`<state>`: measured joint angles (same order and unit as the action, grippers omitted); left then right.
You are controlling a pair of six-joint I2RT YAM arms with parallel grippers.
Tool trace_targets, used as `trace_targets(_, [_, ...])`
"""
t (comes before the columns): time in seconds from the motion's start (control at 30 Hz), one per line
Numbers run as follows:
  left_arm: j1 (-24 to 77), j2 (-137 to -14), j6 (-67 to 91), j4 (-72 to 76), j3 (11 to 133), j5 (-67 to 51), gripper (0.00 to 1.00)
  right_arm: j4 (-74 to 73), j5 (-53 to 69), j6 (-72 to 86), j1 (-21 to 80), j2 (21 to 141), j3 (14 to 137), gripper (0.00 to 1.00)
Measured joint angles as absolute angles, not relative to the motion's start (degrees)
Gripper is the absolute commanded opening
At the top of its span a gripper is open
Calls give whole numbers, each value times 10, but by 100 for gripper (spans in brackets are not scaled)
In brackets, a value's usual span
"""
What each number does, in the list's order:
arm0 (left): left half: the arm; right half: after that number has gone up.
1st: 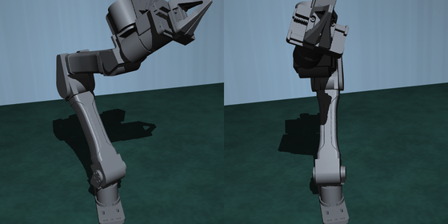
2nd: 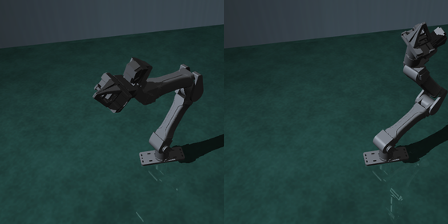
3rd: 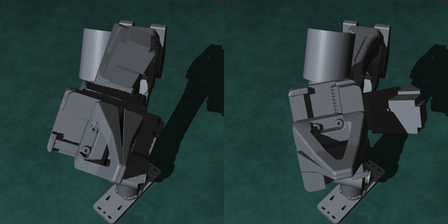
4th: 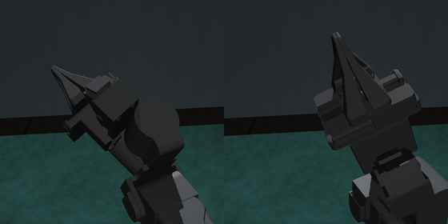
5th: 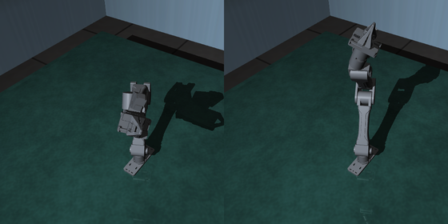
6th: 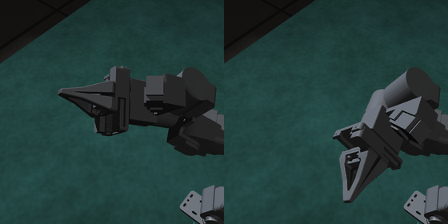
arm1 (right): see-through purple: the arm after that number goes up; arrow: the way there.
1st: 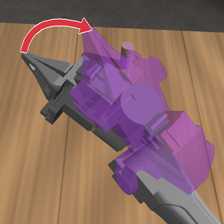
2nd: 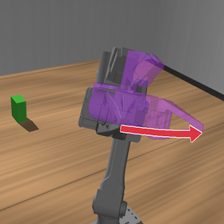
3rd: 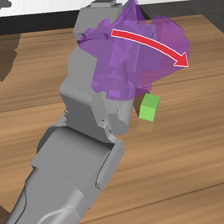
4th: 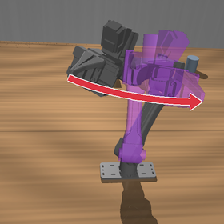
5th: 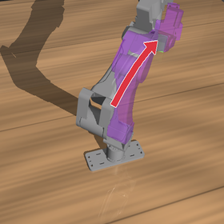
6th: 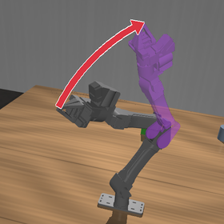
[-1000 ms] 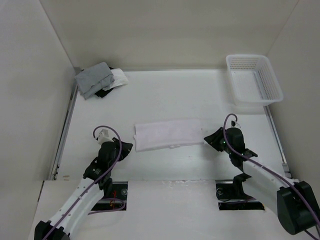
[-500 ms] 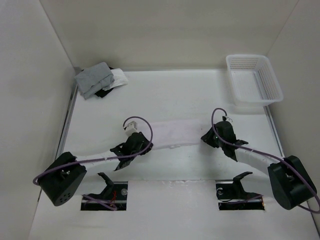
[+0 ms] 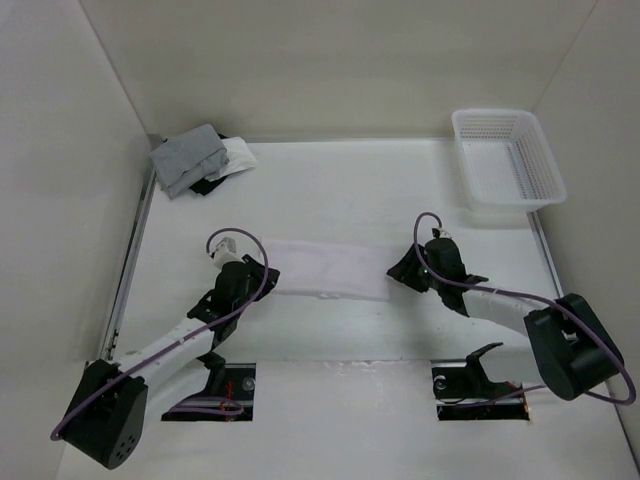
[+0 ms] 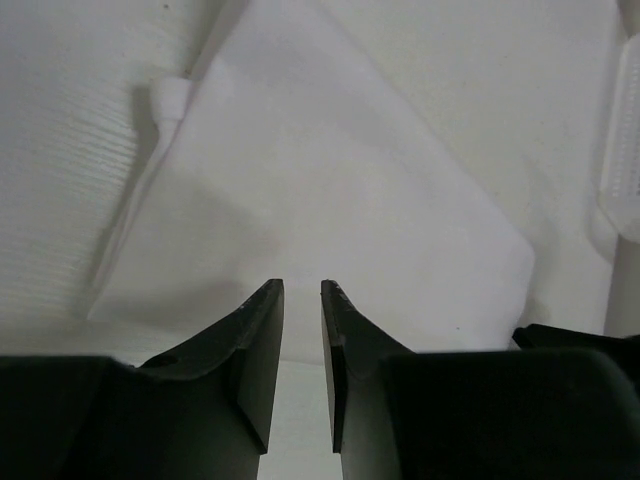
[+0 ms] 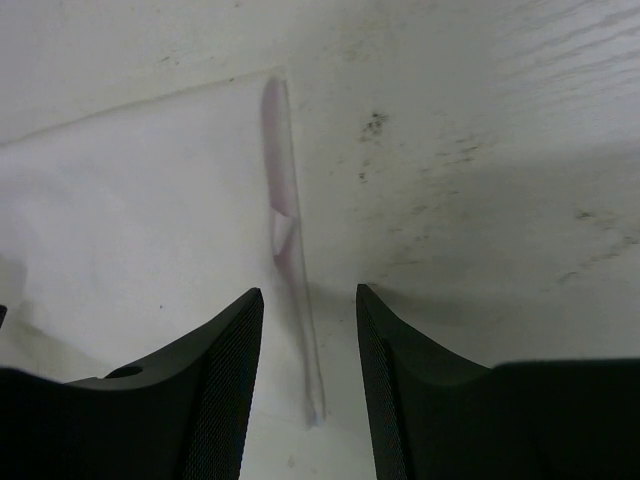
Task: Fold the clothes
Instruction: Fold the tank top
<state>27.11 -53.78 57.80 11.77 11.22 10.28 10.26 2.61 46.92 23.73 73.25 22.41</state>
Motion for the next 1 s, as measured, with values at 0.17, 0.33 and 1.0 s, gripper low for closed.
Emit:
trace_targets(0.17, [270,-500,564,104,115,91,21,154,66,492,240,747,215,43])
trace_targets(0.33, [271,-502,557,96,127,82,21,218,87,526,240,795,206,33])
trace_targets(1.0, [350,-564,546,152,167,68,27,9,-9,526,242,444,206,2])
